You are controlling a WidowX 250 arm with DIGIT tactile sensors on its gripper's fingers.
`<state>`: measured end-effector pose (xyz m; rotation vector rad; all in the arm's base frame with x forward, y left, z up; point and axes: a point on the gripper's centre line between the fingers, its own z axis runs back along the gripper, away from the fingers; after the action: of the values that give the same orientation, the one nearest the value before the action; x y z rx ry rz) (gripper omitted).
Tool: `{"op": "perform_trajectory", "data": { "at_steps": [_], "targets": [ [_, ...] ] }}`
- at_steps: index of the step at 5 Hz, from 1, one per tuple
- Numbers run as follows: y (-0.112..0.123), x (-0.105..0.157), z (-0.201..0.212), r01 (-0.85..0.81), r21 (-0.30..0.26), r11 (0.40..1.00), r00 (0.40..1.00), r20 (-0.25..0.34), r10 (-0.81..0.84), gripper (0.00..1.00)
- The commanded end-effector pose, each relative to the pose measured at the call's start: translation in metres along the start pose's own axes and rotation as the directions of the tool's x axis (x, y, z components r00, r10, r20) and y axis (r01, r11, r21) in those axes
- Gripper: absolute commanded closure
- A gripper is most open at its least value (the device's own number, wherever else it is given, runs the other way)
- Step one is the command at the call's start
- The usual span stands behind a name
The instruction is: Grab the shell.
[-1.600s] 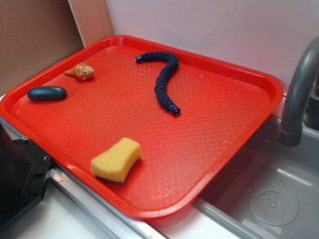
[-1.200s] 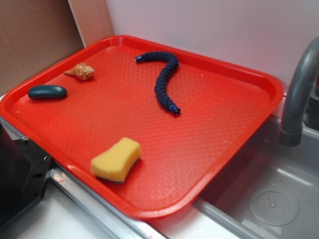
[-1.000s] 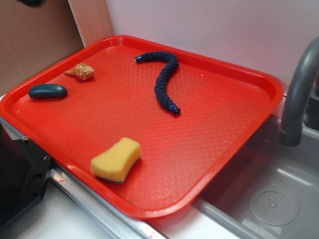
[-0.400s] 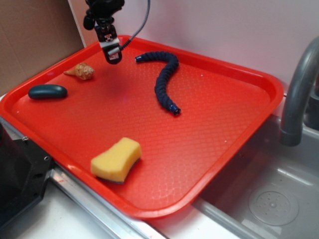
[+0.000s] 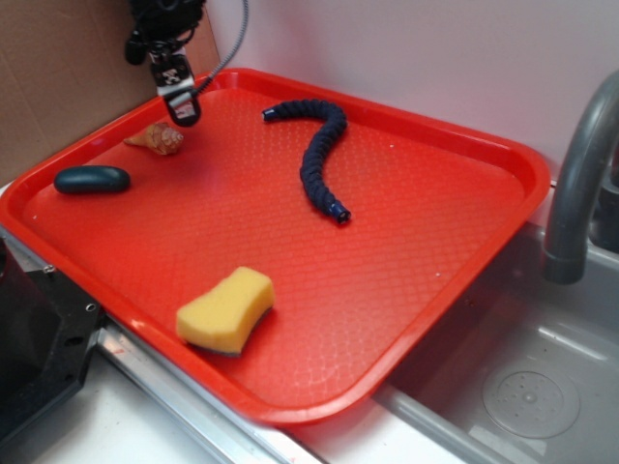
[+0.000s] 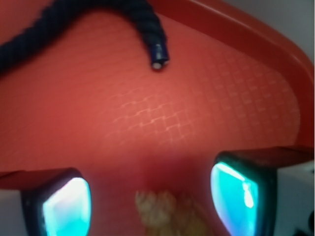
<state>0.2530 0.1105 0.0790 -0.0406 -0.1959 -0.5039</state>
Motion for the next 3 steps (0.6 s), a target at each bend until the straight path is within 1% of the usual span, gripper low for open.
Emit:
{"op": "perform_trajectory", "data": {
  "at_steps": [1,2,3],
  "targets": [
    [-0.003,-0.002,-0.001,0.051,0.141,0.989,0.995,0.079,-0.063,0.0],
    [-0.001,-0.006,-0.023,0.086,0.128,0.988,0.994,0.051,-0.094,0.0],
    [-0.007,-0.007,-0.044,0.141,0.107,0.984,0.99,-0.007,-0.141,0.0]
  ]
}}
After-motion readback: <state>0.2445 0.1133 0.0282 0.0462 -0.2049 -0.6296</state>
